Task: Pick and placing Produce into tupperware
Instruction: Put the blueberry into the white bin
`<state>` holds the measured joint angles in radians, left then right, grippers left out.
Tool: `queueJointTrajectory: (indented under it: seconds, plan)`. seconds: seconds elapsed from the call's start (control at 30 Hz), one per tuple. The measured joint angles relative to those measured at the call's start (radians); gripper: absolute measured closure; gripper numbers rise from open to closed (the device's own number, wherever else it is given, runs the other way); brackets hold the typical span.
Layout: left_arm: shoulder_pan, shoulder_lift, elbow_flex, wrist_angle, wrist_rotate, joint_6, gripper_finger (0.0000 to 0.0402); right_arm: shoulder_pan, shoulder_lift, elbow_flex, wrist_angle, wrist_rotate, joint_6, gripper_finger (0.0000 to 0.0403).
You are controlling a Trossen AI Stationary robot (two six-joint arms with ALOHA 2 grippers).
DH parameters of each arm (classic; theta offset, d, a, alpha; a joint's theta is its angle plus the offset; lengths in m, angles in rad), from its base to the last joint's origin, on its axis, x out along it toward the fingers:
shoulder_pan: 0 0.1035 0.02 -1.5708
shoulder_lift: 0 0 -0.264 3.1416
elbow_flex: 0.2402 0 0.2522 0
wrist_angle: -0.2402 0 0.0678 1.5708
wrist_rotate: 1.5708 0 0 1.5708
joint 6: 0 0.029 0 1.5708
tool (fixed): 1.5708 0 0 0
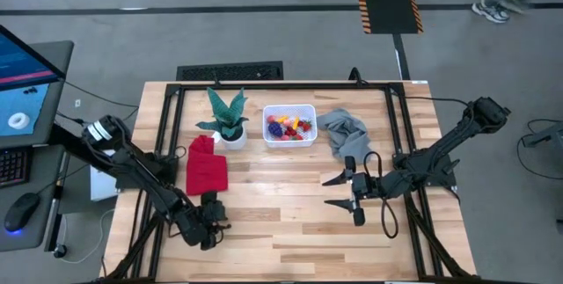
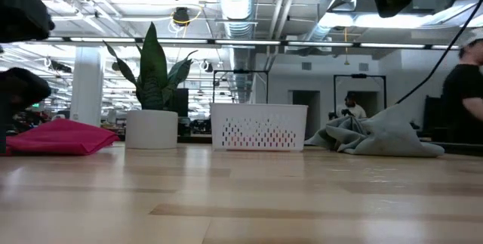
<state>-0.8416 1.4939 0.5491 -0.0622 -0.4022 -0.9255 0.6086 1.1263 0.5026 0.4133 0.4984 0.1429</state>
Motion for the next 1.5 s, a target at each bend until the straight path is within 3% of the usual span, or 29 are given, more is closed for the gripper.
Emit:
queueJointTrajectory:
  seconds: [0.27,0.57,0.97,1.23,1.5]
  plan:
    - [0.026,0.091,0.003,0.065,0.023,0.007,0.0276,0.0,0.0,0.0,-0.004,0.0,0.009,0.0148]
    - [0.011,0.092,0.005,0.076,0.016,0.001,0.0278,0.0,0.0,0.0,-0.013,0.0,0.017,0.0148]
    - [0.011,0.093,0.018,0.078,0.024,0.044,0.0379,0.0,0.0,0.0,-0.013,0.0,0.017,0.0148]
    - [0.012,0.094,0.018,0.092,0.039,0.049,0.0366,0.0,0.0,0.0,-0.013,0.0,0.017,0.0148]
    - [0.01,0.097,0.018,0.143,0.065,0.1,0.0401,0.0,0.0,0.0,-0.013,0.0,0.018,0.0148]
